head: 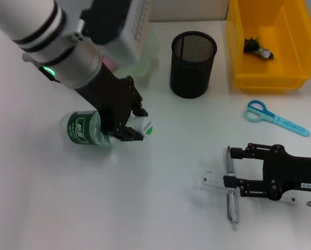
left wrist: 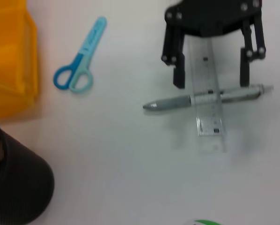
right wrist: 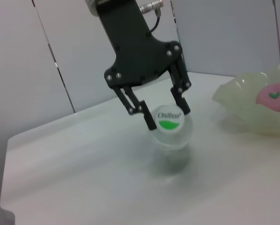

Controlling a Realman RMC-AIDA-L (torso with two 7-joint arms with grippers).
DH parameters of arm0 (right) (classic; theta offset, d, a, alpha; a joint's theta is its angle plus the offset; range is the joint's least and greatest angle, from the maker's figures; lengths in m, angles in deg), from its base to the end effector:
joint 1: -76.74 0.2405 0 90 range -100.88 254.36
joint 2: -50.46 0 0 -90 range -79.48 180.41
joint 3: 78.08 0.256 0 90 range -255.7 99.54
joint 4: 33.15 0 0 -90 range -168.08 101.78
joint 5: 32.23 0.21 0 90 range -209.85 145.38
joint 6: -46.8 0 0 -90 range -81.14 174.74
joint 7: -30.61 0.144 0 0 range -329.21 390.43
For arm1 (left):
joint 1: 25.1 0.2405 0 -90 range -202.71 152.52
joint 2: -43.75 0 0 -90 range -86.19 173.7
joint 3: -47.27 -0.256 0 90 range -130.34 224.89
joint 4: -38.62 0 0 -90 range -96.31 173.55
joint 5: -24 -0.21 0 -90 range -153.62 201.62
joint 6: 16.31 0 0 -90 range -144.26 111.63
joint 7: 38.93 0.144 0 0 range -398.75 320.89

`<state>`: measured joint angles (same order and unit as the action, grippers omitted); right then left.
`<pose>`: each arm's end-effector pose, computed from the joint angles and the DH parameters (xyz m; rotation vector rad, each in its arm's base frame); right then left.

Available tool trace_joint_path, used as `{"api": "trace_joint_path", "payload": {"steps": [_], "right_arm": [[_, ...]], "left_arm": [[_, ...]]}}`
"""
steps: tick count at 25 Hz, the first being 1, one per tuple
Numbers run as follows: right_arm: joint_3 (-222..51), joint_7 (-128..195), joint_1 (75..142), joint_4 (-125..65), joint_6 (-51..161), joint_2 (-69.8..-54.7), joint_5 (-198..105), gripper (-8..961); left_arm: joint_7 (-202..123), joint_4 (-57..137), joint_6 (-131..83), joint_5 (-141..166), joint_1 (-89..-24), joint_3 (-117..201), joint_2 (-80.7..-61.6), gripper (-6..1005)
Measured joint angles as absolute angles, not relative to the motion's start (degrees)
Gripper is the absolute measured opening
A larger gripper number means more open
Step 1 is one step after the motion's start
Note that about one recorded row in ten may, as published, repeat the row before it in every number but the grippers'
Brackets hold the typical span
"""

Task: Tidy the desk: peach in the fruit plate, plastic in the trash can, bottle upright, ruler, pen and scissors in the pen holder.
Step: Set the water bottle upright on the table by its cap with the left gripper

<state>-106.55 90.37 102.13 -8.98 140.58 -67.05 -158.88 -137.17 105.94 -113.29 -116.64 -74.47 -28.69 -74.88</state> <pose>0.3141 0.2633 -0.0242 -2.7943 0.5833 0.6970 -0.1137 0.3674 -0.0150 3.0573 -0.3585 -0.5420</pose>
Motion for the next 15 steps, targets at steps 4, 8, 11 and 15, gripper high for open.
{"api": "trace_joint_path", "payload": {"steps": [4, 8, 11, 15], "right_arm": [[-106.76, 90.37, 102.14, -8.98, 140.58, -67.05, -158.88, 744], [-107.17, 90.37, 102.14, -8.98, 140.58, -67.04, -158.88, 744], [-107.17, 90.28, 102.14, -8.98, 140.58, -67.03, -158.88, 744], [-107.17, 90.07, 102.20, -8.98, 140.58, -66.95, -158.88, 744]], "left_arm": [[-136.78, 105.69, -114.16, -115.75, -74.47, -25.86, -74.86, 438], [-135.65, 105.12, -115.42, -114.20, -74.25, -19.83, -74.76, 438], [-135.40, 104.64, -115.74, -112.51, -73.68, -16.92, -74.55, 437], [-134.61, 103.39, -115.93, -111.71, -73.19, -12.89, -74.46, 437]]}}
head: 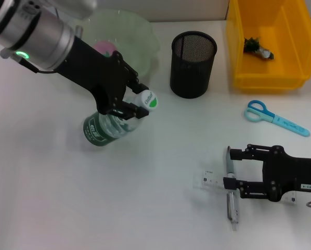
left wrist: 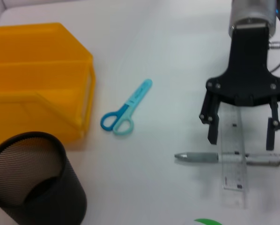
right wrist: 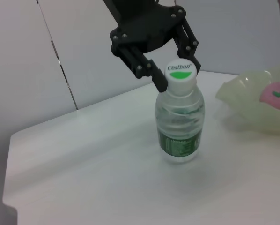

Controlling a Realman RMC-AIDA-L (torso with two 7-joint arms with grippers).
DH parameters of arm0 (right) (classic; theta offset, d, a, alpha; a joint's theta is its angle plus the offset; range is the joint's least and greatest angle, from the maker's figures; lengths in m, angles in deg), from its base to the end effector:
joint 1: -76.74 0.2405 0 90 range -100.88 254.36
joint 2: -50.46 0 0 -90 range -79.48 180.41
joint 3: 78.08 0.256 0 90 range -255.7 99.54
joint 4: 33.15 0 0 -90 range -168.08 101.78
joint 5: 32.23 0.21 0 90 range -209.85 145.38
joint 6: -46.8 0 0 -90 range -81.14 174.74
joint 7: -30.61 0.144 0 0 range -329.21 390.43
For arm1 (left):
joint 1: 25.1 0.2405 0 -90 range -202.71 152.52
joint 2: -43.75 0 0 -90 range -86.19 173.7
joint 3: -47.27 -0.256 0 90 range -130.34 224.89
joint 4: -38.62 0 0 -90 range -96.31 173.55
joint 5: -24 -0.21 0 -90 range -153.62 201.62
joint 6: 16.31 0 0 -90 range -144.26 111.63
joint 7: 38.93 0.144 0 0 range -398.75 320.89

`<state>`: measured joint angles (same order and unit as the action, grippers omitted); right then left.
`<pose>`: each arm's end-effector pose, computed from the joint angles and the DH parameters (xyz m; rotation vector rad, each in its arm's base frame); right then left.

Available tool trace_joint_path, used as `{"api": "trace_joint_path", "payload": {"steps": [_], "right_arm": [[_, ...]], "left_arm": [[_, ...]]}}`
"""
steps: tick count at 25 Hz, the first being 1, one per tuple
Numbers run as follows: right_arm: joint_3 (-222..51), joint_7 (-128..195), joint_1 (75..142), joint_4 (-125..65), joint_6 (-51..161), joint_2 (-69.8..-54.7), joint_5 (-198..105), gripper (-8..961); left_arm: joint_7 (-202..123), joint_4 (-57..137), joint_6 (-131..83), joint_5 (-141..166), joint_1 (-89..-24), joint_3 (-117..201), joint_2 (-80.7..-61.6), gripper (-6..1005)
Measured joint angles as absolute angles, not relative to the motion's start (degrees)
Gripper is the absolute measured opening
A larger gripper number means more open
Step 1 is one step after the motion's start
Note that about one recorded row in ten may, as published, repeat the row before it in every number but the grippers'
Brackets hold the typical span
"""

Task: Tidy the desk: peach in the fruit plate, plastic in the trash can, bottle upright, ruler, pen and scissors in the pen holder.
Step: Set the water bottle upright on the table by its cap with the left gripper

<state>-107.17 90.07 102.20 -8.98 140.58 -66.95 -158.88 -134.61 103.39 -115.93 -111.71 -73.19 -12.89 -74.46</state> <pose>0.3140 0.2631 -0.0245 -2.8062 0.5702 0.6882 -0.1266 0.3771 0.0175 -3.0889 0.1157 0.1752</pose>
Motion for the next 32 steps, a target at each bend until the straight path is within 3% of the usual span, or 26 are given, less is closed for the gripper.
{"api": "trace_joint_path", "payload": {"steps": [16, 17, 29, 32], "right_arm": [[-107.26, 89.85, 102.49, -8.56, 140.58, -66.92, -158.88, 744], [-107.28, 89.81, 102.49, -8.54, 140.58, -66.95, -158.89, 744], [-107.85, 89.76, 102.46, -8.61, 140.58, -66.94, -159.29, 744], [-107.90, 89.76, 102.38, -8.69, 140.57, -66.91, -159.37, 744]], "left_arm": [[-132.44, 100.96, -117.08, -107.41, -71.09, -5.15, -73.72, 387], [-132.25, 100.65, -116.71, -103.37, -69.09, -4.01, -72.85, 380], [-130.41, 96.88, -116.83, -100.54, -68.45, -0.62, -71.56, 298], [-130.55, 96.86, -116.76, -100.50, -68.34, 0.48, -71.48, 167]]}}
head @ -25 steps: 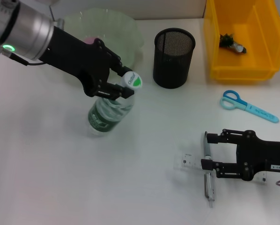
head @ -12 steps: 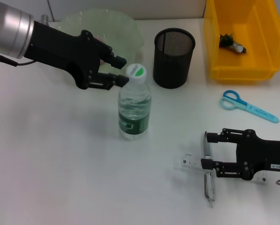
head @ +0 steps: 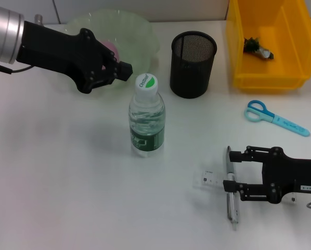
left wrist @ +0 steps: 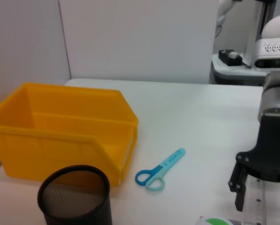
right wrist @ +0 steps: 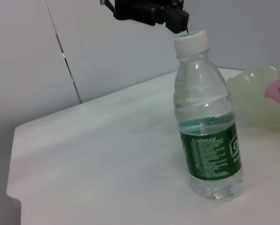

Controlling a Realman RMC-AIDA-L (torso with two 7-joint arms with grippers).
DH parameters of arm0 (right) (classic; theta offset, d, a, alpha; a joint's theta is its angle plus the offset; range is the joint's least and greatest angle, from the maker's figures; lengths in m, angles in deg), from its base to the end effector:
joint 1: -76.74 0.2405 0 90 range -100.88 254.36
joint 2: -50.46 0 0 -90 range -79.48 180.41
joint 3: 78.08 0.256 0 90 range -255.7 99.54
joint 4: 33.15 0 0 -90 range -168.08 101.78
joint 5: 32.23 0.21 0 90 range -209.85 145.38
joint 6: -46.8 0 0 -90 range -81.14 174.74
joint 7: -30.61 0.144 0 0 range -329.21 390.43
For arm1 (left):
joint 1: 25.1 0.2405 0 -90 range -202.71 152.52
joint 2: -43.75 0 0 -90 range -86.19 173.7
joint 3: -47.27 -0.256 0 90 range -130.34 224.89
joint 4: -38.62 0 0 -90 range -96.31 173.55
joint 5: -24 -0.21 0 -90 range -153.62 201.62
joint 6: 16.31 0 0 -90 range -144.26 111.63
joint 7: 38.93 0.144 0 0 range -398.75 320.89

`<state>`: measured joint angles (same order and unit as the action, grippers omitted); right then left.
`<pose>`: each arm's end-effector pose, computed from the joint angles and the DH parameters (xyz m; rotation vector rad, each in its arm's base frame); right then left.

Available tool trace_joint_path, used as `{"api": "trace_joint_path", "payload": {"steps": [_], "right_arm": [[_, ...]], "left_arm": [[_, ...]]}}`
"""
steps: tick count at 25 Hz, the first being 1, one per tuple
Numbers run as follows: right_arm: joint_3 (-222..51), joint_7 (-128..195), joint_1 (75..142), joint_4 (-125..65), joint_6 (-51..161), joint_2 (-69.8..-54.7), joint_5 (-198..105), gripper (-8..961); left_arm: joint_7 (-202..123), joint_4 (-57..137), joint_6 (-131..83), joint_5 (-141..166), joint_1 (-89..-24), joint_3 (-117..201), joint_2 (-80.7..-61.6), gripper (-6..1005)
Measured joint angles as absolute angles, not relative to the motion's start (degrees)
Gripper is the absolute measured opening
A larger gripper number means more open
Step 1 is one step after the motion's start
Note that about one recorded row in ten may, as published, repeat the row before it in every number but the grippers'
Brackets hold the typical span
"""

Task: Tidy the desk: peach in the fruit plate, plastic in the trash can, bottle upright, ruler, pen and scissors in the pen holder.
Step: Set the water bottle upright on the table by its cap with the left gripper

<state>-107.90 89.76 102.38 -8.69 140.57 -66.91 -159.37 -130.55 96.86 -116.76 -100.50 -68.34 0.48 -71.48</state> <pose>0.3138 0.2631 -0.0251 -2.8275 0.5503 0.6675 -0.1636 0.3777 0.0548 -2.9928 -0.1299 -0.2915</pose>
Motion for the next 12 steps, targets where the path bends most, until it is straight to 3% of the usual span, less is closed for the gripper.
{"api": "trace_joint_path", "payload": {"steps": [2, 8, 12], "right_arm": [[-107.93, 89.76, 102.40, -8.77, 140.55, -66.91, -159.41, 744], [-107.96, 89.75, 102.30, -8.76, 140.50, -66.83, -159.76, 744], [-107.96, 89.75, 102.24, -8.83, 140.48, -66.78, -160.23, 744]], "left_arm": [[-130.76, 96.85, -116.92, -100.48, -68.34, 1.05, -71.48, 80], [-131.30, 96.76, -117.71, -99.84, -68.06, 3.84, -71.65, 99], [-131.31, 96.17, -118.33, -97.76, -67.35, 4.00, -71.78, 257]]}}
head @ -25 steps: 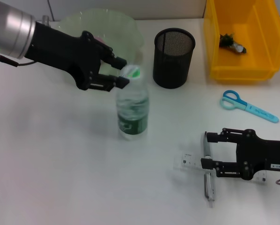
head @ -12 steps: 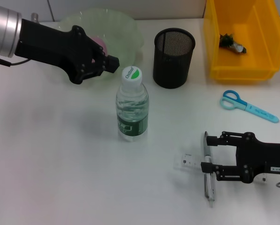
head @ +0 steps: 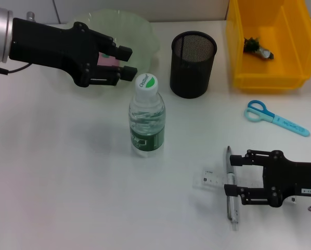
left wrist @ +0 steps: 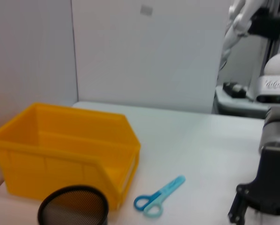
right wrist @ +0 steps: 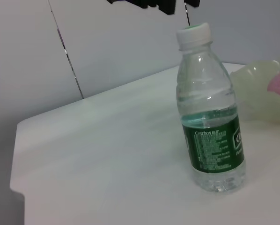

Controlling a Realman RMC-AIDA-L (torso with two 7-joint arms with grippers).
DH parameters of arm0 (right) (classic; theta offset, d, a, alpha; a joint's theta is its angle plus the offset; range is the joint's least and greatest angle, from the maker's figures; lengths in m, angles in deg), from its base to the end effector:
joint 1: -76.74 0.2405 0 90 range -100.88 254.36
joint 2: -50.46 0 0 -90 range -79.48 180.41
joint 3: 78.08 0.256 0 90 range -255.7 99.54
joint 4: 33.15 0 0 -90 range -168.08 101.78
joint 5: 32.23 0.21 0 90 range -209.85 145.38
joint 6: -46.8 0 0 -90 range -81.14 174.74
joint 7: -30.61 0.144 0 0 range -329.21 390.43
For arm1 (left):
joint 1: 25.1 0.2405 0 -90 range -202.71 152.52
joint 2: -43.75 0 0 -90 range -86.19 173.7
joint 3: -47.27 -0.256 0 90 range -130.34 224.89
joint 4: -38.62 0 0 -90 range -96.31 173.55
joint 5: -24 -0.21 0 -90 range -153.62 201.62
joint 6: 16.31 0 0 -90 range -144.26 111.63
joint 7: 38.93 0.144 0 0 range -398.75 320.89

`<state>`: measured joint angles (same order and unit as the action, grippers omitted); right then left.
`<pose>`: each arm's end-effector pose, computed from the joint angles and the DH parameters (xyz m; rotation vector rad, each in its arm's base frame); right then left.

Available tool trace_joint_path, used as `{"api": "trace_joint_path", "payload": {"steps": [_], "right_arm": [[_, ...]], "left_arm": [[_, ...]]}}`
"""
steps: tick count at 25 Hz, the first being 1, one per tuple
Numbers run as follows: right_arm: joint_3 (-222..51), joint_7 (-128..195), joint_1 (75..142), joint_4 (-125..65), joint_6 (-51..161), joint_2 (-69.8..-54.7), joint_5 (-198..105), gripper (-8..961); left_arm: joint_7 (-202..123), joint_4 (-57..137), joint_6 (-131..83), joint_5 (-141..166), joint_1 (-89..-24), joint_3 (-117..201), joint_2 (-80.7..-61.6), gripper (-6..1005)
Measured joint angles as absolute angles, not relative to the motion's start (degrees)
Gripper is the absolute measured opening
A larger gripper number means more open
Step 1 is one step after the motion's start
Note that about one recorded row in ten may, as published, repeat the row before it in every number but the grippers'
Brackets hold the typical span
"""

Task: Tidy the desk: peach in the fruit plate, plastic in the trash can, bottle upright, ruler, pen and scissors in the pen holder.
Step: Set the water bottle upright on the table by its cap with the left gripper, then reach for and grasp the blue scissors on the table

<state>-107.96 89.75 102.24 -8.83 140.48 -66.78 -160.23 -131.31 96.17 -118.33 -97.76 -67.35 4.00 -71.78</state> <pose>0.3162 0.2607 -0.0257 -2.8398 0.5573 0.6499 -0.1669 0.3732 0.0612 -2.9670 -0.2015 -0.4269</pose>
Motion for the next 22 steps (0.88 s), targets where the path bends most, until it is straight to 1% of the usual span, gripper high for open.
{"api": "trace_joint_path", "payload": {"steps": [9, 12, 13, 14, 15, 20, 22], "right_arm": [[-107.96, 89.75, 102.26, -8.74, 140.48, -66.83, -160.94, 744], [-107.96, 89.76, 102.31, -8.69, 140.49, -66.88, -161.03, 744], [-107.96, 89.76, 102.33, -8.66, 140.49, -66.89, -161.07, 744], [-107.96, 89.76, 102.33, -8.66, 140.49, -66.89, -161.07, 744], [-107.96, 89.75, 102.31, -8.62, 140.49, -66.90, -161.08, 744], [-108.19, 89.75, 102.18, -8.57, 140.49, -66.89, -161.09, 744], [-108.43, 89.75, 102.10, -8.55, 140.49, -66.81, -161.09, 744]], "left_arm": [[-126.47, 89.32, -117.21, -93.17, -65.31, 4.08, -72.00, 588], [-124.53, 87.76, -115.74, -93.02, -64.82, 4.11, -72.72, 706], [-123.48, 87.49, -114.50, -93.00, -64.25, 4.12, -73.46, 745], [-123.48, 87.49, -114.50, -93.00, -64.25, 4.12, -73.46, 755], [-122.73, 87.43, -113.65, -92.95, -63.77, 4.22, -73.97, 764], [-122.08, 87.02, -112.21, -92.92, -63.03, 4.27, -74.37, 812], [-121.64, 86.34, -111.67, -92.87, -62.84, 4.22, -74.44, 809]]}}
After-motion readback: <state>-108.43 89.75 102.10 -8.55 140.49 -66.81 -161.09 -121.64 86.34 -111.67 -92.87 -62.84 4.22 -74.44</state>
